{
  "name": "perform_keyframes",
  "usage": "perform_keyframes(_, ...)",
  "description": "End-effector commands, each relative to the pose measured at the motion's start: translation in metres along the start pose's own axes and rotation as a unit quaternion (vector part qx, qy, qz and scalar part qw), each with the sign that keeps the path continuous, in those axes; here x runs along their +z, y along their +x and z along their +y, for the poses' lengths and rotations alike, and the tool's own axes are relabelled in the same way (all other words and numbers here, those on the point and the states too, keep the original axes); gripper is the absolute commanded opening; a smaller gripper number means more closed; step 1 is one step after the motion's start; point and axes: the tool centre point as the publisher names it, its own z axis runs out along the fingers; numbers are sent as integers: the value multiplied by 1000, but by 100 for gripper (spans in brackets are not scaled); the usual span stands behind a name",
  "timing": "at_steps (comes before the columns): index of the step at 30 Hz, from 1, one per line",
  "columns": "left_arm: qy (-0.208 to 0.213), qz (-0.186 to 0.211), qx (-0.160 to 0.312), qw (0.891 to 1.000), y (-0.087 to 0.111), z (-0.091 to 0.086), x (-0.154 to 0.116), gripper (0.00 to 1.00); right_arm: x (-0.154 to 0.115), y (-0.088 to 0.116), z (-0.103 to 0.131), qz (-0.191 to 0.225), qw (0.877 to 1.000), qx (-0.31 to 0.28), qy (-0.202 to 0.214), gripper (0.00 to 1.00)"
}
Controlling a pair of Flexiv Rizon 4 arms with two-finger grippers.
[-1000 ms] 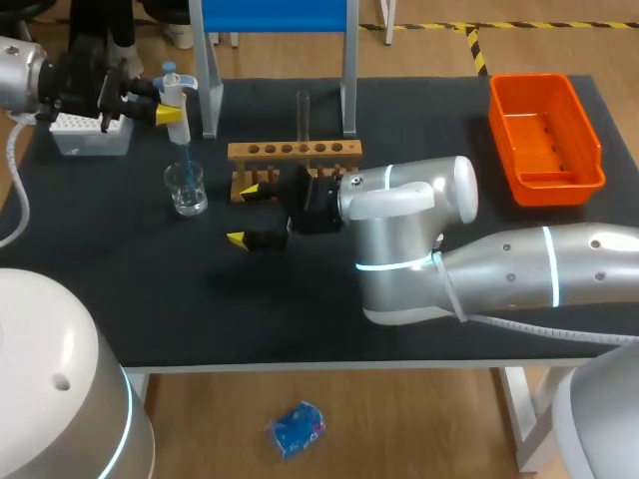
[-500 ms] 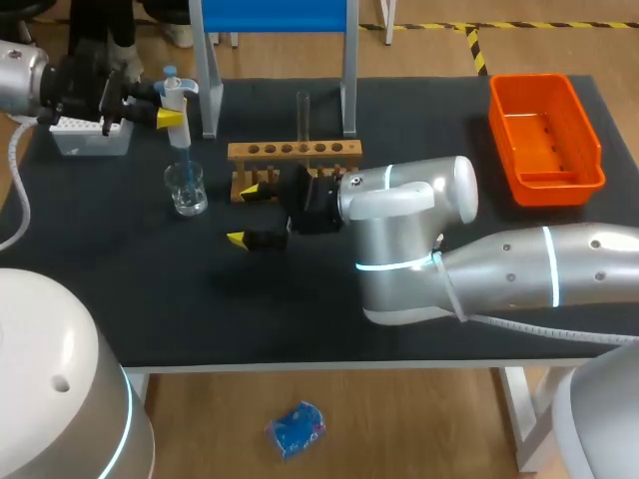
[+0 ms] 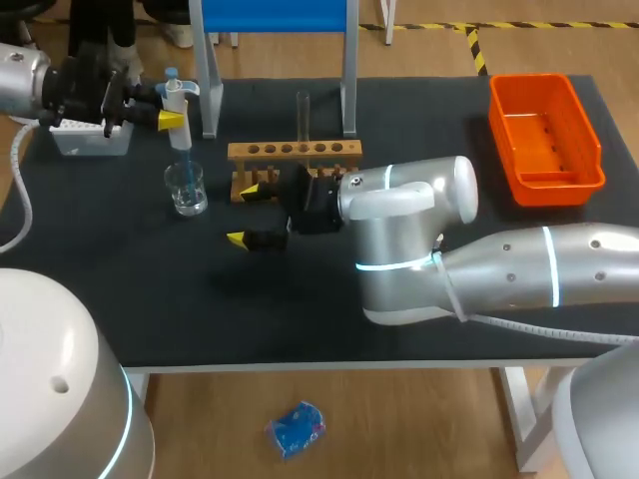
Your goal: Invert the test tube, pick up the pipette, mount the tip to pipette, aspirate from beaker and dispense into the tube, eject the tip, return the pipette, and cap with the stopper.
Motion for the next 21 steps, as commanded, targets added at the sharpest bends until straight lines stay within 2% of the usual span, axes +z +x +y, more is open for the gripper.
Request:
perform_keyframes(1, -1, -2, 0, 1000, 2, -2, 0, 0, -1, 0, 0, 0, 1000, 0, -1, 100)
perform_keyframes(12, -1, -2, 0, 1000, 2, -2, 0, 0, -1, 0, 0, 0, 1000, 0, -1, 100)
perform_keyframes(21, -1, -2, 0, 1000, 2, -2, 0, 0, -35, -6, 40, 4, 1000, -15, 3, 100)
